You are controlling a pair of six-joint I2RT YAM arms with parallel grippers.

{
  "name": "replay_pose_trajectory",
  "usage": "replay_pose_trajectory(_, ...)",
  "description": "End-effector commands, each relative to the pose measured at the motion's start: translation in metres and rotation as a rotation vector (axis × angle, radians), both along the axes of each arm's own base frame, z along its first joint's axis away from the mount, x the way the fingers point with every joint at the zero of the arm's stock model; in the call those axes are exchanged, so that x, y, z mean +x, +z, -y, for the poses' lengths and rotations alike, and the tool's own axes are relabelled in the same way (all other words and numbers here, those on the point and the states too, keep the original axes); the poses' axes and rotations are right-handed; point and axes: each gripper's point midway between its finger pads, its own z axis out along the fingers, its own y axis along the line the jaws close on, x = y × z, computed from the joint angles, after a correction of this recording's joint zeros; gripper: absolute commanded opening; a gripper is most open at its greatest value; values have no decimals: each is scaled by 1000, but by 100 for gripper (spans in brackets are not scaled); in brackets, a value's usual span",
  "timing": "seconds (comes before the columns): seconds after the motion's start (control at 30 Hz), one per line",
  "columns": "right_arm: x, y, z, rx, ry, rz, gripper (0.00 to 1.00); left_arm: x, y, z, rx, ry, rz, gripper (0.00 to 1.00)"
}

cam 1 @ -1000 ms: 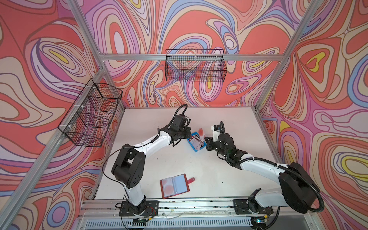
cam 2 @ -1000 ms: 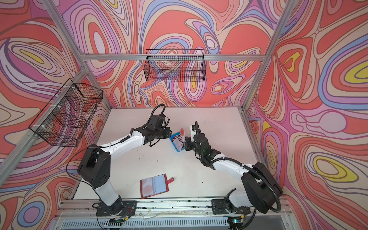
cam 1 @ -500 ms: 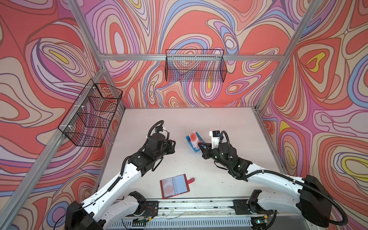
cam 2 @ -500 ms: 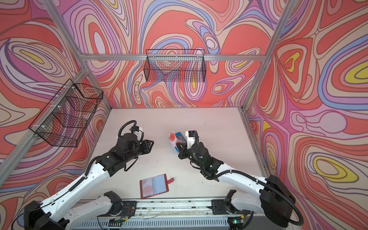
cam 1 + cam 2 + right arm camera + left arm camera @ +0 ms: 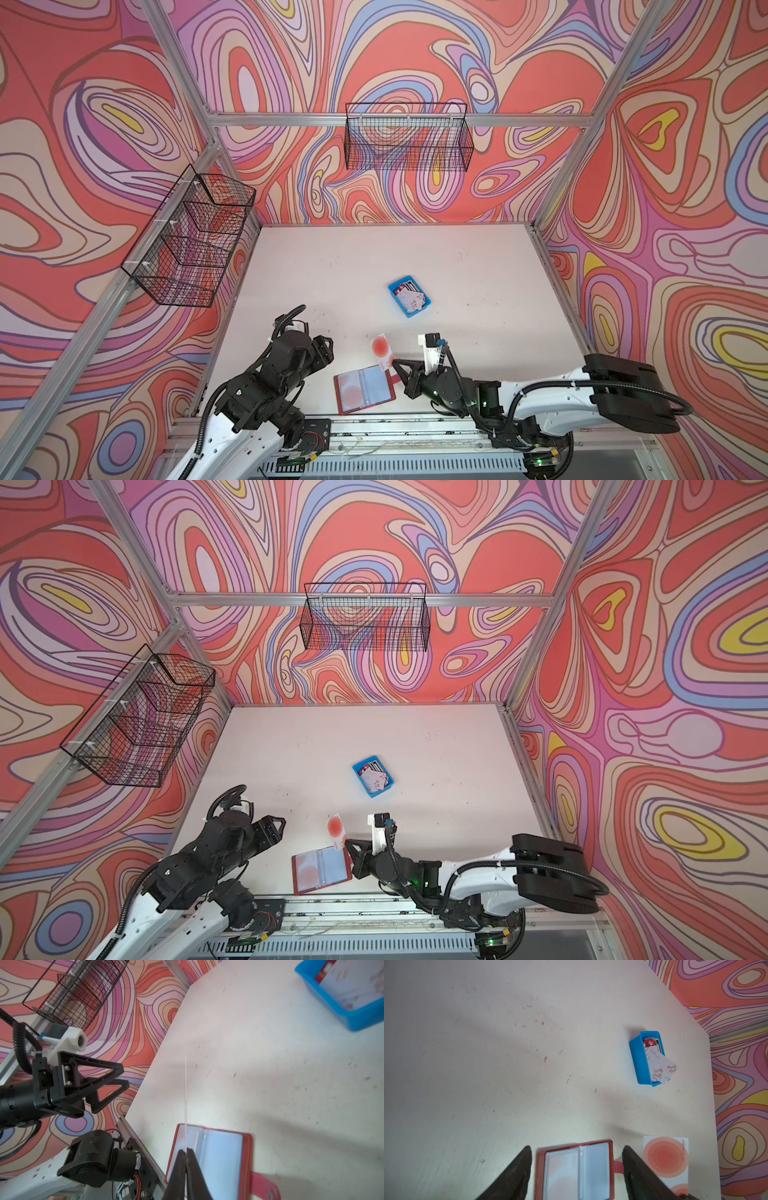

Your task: Put the credit cards into the card holder

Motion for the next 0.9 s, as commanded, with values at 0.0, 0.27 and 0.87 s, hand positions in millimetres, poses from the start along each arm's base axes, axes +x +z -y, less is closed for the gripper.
replay_pose_trajectory(0.0, -2, -2, -1, 117, -84, -41, 0, -24, -32, -4, -37, 22, -123, 70)
replay_pose_trajectory(0.27, -14, -45, -21, 177, -40, -132, 0, -33, -63, 21, -162, -55, -189, 79)
replay_pose_trajectory(0.87, -33, -83, -38, 158, -65, -265, 0, -24, -99, 46, -286, -68, -228, 92)
